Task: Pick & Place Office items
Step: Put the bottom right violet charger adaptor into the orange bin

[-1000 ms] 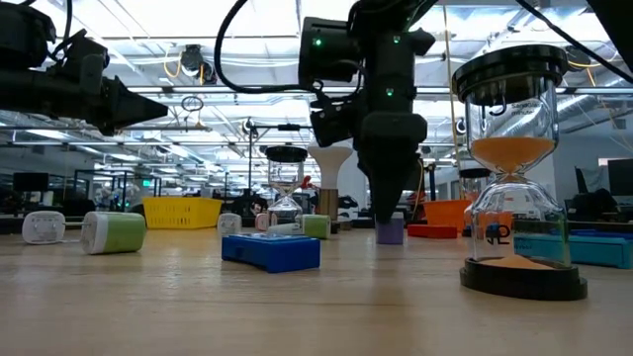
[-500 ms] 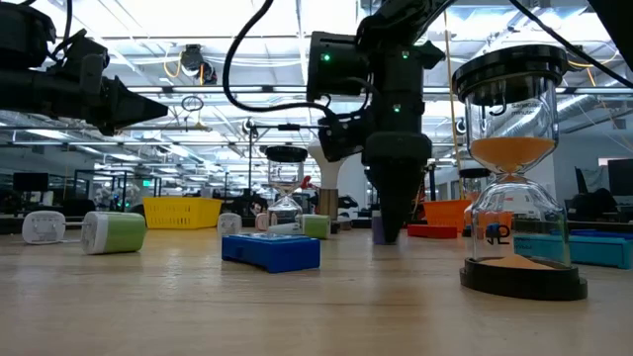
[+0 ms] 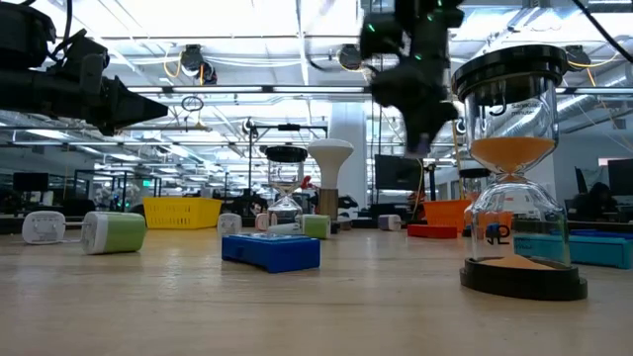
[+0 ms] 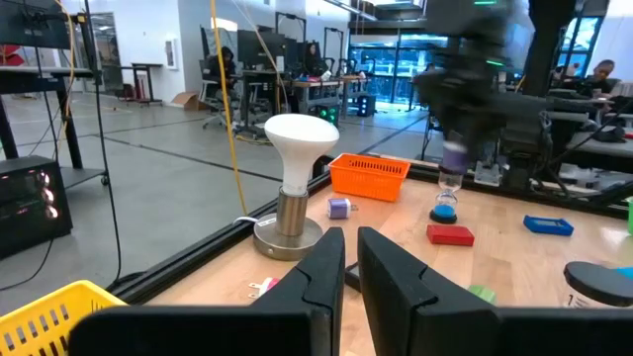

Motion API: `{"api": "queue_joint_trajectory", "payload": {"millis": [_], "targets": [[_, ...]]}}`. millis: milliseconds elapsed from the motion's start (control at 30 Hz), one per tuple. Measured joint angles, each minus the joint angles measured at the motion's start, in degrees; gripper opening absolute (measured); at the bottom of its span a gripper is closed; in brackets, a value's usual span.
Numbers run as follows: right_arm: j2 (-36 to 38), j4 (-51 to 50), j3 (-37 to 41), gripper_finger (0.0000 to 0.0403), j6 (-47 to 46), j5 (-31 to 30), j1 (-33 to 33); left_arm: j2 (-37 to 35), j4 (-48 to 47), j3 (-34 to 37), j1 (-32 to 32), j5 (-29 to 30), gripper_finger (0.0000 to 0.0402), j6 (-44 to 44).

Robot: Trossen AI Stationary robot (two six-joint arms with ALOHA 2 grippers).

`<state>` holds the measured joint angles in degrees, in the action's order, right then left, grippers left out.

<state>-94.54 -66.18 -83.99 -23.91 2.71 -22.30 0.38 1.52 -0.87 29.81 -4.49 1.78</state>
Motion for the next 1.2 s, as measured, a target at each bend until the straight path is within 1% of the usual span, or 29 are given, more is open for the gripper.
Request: {"api": "queue_joint_trajectory", "payload": {"millis": [100,200,300,367,500,633,733,833,1000,1100,1200], "targets": [[0.92,-3.55,0.00,0.0131,3.20,0.00,-10.59,0.00,0.00,-0.01,0.01,0.00,0.0037,-0.01],[0.01,-2.91,0.82,0.0131,7.00,0.38,-20.28,-0.01,0.00,0.00,0.00,0.00,0.0037,-0.01],[-2.76,-1.62,1.59,0.0131,9.40,0.20,-26.82,-0.02,0.02,-0.01,-0.01,0.00,0.0037,-0.02],[-4.79,-1.06,2.17,0.0131,11.00,0.37,-29.84,-0.01,0.01,-0.01,0.01,0.00,0.0037,0.00],[-8.80,1.54,2.19,0.0131,12.46,0.24,-32.86,-0.01,0.02,0.01,0.01,0.01,0.0037,-0.02],[-11.35,4.53,2.19,0.0131,12.83,0.24,-34.09,0.00,0.00,0.01,-0.01,0.02,0.0037,0.00],[-12.35,5.64,2.19,0.0131,13.08,-0.10,-34.89,-0.01,0.01,0.00,0.01,0.02,0.0037,-0.02],[-13.29,7.07,2.18,0.0131,13.31,-2.86,-35.69,-0.01,0.01,0.00,0.00,0.02,0.0037,0.00],[-15.18,8.59,2.15,0.0131,13.93,-3.44,-36.93,0.00,0.00,0.01,0.01,0.02,0.0037,0.00],[-16.01,9.81,2.15,0.0131,13.96,-5.25,-37.41,-0.01,0.01,0.00,-0.01,0.02,0.0037,-0.02],[-16.28,10.13,2.15,0.0131,13.98,-5.68,-37.92,0.00,0.00,0.01,-0.01,0.02,0.0037,0.00]]}}
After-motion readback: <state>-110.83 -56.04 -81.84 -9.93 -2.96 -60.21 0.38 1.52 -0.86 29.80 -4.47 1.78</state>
